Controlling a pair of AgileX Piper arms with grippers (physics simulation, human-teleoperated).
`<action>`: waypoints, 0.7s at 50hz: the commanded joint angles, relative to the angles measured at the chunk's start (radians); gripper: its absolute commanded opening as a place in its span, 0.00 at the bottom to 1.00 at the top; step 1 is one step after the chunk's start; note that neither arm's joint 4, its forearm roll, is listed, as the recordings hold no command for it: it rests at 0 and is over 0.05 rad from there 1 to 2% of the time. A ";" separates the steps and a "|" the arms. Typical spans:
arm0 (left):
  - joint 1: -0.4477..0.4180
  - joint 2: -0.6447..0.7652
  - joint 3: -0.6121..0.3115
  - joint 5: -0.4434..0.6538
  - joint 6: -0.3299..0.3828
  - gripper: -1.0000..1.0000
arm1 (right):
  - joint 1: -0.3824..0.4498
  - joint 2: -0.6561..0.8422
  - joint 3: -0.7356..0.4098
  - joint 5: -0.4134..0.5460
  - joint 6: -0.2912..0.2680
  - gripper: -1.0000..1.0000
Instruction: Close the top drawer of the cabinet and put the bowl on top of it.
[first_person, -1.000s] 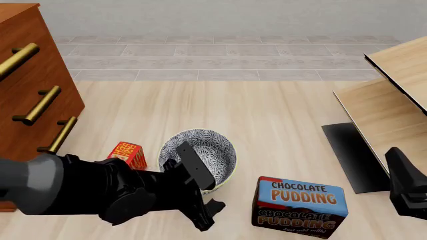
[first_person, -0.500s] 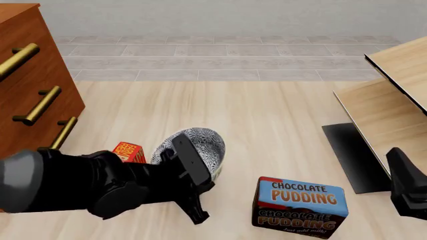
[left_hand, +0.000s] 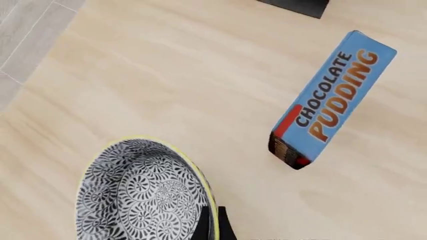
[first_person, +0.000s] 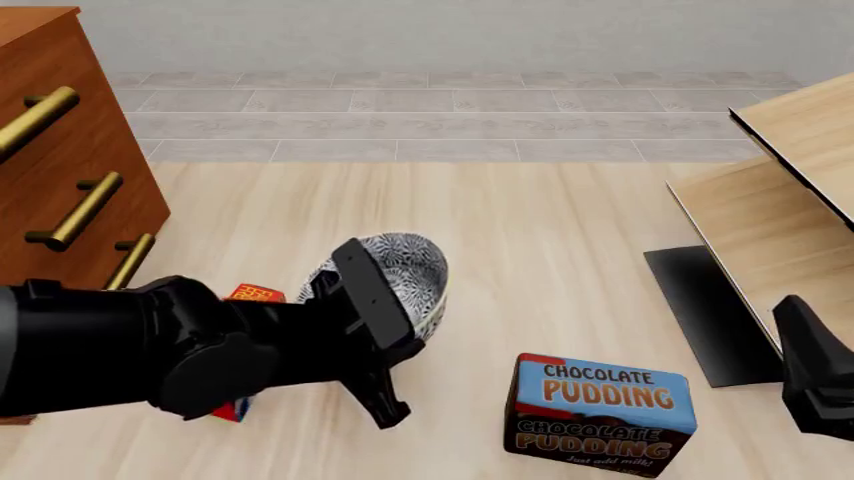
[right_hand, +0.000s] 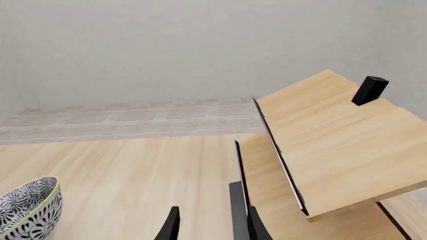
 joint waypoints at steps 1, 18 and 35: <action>-0.019 -0.067 -0.019 0.044 0.064 0.00 | 0.003 -0.001 0.000 -0.001 0.002 1.00; -0.008 -0.132 -0.107 0.175 0.182 0.00 | -0.003 -0.007 0.000 0.003 0.010 1.00; 0.037 -0.218 -0.281 0.520 0.297 0.00 | -0.005 -0.010 0.000 0.006 0.010 1.00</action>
